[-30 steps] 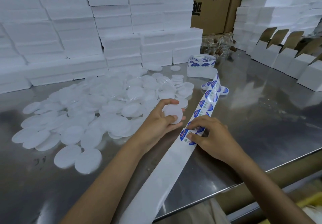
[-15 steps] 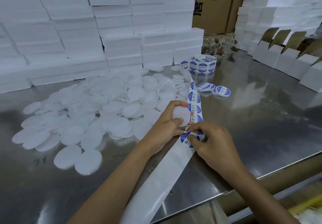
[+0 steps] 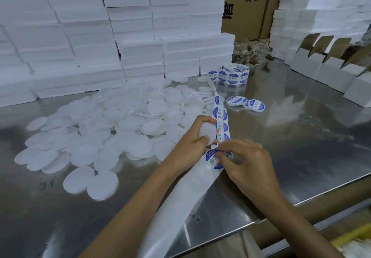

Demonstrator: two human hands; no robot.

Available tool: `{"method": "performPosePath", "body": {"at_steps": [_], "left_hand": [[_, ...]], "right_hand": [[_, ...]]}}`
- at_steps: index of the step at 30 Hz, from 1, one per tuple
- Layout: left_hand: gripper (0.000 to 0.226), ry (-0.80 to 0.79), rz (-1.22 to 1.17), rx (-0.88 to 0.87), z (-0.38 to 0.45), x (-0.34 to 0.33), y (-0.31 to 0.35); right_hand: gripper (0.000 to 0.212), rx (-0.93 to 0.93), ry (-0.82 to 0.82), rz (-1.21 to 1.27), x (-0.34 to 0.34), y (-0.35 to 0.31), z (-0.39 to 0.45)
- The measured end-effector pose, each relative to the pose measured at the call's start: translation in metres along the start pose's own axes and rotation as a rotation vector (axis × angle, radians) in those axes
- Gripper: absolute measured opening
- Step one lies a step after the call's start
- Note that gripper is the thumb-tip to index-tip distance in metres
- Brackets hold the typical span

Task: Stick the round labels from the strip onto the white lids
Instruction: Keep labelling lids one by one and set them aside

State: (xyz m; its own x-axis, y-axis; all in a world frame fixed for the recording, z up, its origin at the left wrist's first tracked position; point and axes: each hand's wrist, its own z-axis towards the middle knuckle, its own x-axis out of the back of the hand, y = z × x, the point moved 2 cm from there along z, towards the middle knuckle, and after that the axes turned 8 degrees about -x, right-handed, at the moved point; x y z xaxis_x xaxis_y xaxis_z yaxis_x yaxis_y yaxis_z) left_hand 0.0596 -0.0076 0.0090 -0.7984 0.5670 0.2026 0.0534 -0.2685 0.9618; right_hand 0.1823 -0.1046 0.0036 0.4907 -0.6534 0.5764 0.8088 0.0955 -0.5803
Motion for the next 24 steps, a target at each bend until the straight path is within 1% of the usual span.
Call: {"method": "performPosePath", "body": {"at_steps": [2, 4, 7, 10, 12, 13, 15, 17, 19, 20, 21, 24], "left_hand": [[0.038, 0.009, 0.057, -0.001, 0.0, 0.004, 0.0], [0.035, 0.025, 0.129, -0.017, 0.0, 0.01, 0.0], [0.033, 0.047, 0.177, -0.051, 0.0, 0.018, -0.002], [0.041, 0.063, 0.148, -0.01, -0.001, 0.024, -0.005], [0.044, 0.077, 0.036, 0.036, -0.001, 0.023, -0.006], [0.045, 0.097, -0.04, 0.047, 0.0, 0.023, -0.005], [0.043, 0.184, -0.232, 0.056, 0.002, 0.027, -0.003], [0.034, 0.271, -0.513, 0.068, 0.004, 0.032, 0.002], [0.022, 0.291, -0.816, 0.085, 0.004, 0.037, 0.006], [0.019, 0.283, -0.916, 0.099, 0.003, 0.039, 0.008], [0.021, 0.274, -0.978, 0.109, 0.003, 0.039, 0.01], [0.042, 0.284, -1.035, 0.117, 0.001, 0.041, 0.012]], "right_hand": [[0.014, 0.02, 0.005, 0.019, 0.0, -0.003, 0.0], [0.013, -0.013, -0.008, 0.118, 0.0, -0.005, 0.0], [0.017, -0.182, -0.078, 0.447, 0.001, -0.004, 0.006], [0.016, -0.359, -0.062, 0.804, 0.006, -0.001, 0.018], [0.014, -0.461, -0.047, 0.965, 0.008, 0.001, 0.028], [0.014, -0.493, -0.055, 1.004, 0.008, 0.002, 0.033], [0.016, -0.531, -0.093, 1.021, 0.005, 0.001, 0.044], [0.021, -0.552, -0.137, 0.998, -0.001, -0.003, 0.053], [0.026, -0.555, -0.186, 0.976, -0.01, -0.011, 0.059], [0.027, -0.55, -0.203, 0.968, -0.016, -0.016, 0.061], [0.028, -0.544, -0.211, 0.959, -0.022, -0.02, 0.063], [0.029, -0.515, -0.21, 0.939, -0.039, -0.032, 0.066]]}}
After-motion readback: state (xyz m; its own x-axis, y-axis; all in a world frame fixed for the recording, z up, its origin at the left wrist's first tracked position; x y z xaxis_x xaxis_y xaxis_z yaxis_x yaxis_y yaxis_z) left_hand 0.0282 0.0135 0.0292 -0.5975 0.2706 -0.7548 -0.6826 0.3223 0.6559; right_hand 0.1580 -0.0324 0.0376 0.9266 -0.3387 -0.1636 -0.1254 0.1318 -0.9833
